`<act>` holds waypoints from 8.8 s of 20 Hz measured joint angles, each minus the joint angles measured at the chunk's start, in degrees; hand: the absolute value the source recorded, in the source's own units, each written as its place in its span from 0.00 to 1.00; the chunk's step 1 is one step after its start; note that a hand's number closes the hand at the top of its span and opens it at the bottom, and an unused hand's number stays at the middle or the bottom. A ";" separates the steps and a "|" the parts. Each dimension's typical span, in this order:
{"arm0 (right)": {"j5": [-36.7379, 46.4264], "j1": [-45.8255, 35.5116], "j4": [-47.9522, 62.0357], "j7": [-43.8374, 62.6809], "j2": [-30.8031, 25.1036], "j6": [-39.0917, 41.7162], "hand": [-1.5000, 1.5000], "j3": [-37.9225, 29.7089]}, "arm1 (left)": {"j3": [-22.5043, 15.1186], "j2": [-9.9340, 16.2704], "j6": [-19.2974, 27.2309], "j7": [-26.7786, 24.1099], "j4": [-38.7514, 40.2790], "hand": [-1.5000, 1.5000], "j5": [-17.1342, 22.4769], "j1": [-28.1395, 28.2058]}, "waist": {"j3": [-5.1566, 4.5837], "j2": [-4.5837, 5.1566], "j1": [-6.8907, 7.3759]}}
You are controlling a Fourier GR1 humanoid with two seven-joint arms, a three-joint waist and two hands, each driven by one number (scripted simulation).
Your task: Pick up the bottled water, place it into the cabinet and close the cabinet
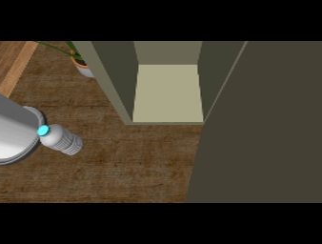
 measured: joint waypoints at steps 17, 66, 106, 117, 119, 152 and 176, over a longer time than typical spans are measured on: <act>1.13 -1.71 -0.94 3.86 -1.42 -5.22 0.00 6.35 | -1.02 -7.83 -4.42 -3.14 7.57 0.00 -20.15 -5.31 | 0.00 0.03 -0.53; 1.35 -6.67 -0.58 4.81 -8.07 -13.77 0.00 9.44 | -6.33 -14.80 7.72 -50.39 69.47 1.00 -65.62 -26.11 | -0.31 0.59 -2.60; 1.33 -4.96 -0.93 3.72 -12.38 -20.20 0.00 12.88 | -34.06 -34.95 47.60 -45.27 40.15 1.00 -45.92 -24.66 | -0.02 -0.16 -0.25; 1.09 -4.19 -0.80 1.77 -14.09 -20.53 0.00 12.39 | -43.65 -35.65 62.57 -36.44 37.56 1.00 -40.16 -36.45 | 0.01 0.02 -0.92; 0.90 -3.99 -0.90 1.61 -14.65 -20.09 0.00 12.17 | -44.61 -35.71 65.17 -35.55 40.10 1.00 -38.89 -40.24 | 0.02 0.09 -1.21; -4.16 2.44 -1.88 -7.18 -19.17 -17.33 0.00 9.44 | -40.16 -35.47 77.38 -46.53 82.78 0.00 -31.10 -65.93 | 0.00 1.24 -4.06; -6.15 4.73 -2.05 -10.04 -20.03 -15.10 0.00 6.69 | -35.79 -35.50 67.71 -51.32 87.78 0.00 -31.22 -70.80 | -0.03 1.35 -4.29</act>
